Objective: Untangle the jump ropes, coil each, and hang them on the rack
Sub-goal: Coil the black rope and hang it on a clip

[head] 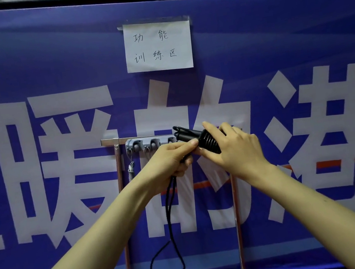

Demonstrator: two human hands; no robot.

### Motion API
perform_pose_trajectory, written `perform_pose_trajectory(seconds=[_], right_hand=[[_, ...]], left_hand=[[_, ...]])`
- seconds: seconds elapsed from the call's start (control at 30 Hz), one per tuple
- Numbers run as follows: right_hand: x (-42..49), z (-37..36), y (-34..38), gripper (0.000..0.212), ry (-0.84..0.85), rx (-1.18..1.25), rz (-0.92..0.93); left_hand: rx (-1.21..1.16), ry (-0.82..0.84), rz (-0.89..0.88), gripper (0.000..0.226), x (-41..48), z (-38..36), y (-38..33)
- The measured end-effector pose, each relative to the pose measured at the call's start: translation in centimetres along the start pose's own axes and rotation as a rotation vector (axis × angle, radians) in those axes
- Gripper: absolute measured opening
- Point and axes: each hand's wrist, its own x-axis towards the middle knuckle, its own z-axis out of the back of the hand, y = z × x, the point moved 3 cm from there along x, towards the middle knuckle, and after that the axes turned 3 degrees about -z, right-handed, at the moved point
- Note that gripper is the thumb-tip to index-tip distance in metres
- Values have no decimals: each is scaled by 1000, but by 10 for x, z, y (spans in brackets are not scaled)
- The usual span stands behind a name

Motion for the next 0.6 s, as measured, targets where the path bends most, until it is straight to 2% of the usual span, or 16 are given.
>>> perform_pose_trajectory(seconds=[0.1, 0.2, 0.27, 0.37, 0.53, 0.6], right_hand=[[-1, 2, 2, 71, 74, 3, -39], [1, -1, 3, 81, 170, -38, -47], [-1, -4, 4, 80, 220, -28, -53], [-2, -3, 5, 66, 200, 7, -46], [-5, -7, 2, 52, 15, 34, 26], [-5, -7, 1, 52, -2, 34, 17]], left_hand=[[115, -61, -51, 42, -1, -5, -1], [191, -118, -89, 39, -2, -7, -1], [272, -157, -152, 32, -3, -8, 2], [426, -265, -224, 27, -5, -5, 6], [274, -304, -160, 33, -3, 0, 6], [419, -332, -231, 26, -3, -2, 3]])
